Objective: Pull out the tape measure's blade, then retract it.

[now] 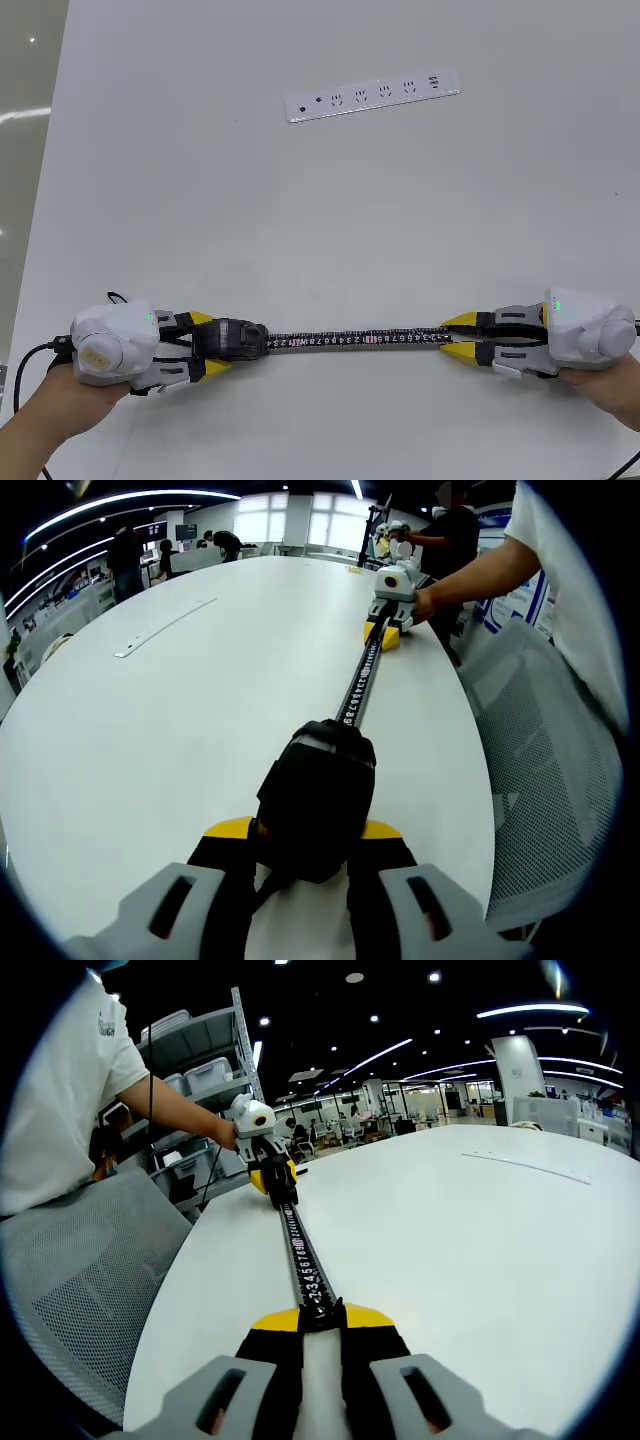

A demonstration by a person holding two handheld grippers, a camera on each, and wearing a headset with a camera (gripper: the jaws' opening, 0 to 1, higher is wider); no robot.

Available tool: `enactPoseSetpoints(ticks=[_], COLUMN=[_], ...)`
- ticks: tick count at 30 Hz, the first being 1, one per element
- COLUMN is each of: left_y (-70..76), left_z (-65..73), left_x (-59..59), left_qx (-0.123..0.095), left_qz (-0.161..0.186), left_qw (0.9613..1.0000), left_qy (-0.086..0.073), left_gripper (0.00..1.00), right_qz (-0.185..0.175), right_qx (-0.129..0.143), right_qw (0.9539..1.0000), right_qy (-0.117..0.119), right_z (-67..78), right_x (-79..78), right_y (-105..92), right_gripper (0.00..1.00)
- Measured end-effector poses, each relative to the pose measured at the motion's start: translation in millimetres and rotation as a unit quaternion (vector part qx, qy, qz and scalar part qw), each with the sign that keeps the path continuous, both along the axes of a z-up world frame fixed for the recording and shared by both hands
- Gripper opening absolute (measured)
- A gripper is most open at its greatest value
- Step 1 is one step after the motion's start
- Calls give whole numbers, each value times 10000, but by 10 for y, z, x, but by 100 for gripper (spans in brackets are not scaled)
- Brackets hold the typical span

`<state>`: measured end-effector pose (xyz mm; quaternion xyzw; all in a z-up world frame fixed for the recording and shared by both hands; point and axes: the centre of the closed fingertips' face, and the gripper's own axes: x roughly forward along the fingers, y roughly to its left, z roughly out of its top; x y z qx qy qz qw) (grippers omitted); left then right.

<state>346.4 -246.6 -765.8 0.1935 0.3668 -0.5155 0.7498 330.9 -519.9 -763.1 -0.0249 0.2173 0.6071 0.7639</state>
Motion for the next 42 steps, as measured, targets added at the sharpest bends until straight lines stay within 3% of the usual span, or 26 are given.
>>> enactPoseSetpoints(ticks=[14,25,31,42], left_y=[2,-24,-32,30], left_z=[-10,1,-2,3], left_x=[0,-30,-61,-72], left_qx=[-15,59,56,118], left_qz=[31,-76,-141,-58], left_qw=[10000,9996,9994,9994], left_qy=[4,-282,-312,-329], left_gripper=[32,33,42,45], right_qz=[-51,-13,-10,-5], right_qx=[20,-55,-83,-179], right_qw=[10000,10000,10000,9998], right_qy=[60,16,34,-11], right_z=[1,-32,-45,-65], right_x=[-8,-26,-23,4], right_y=[-3,-14,-8,7], right_gripper=[13,14,15,21])
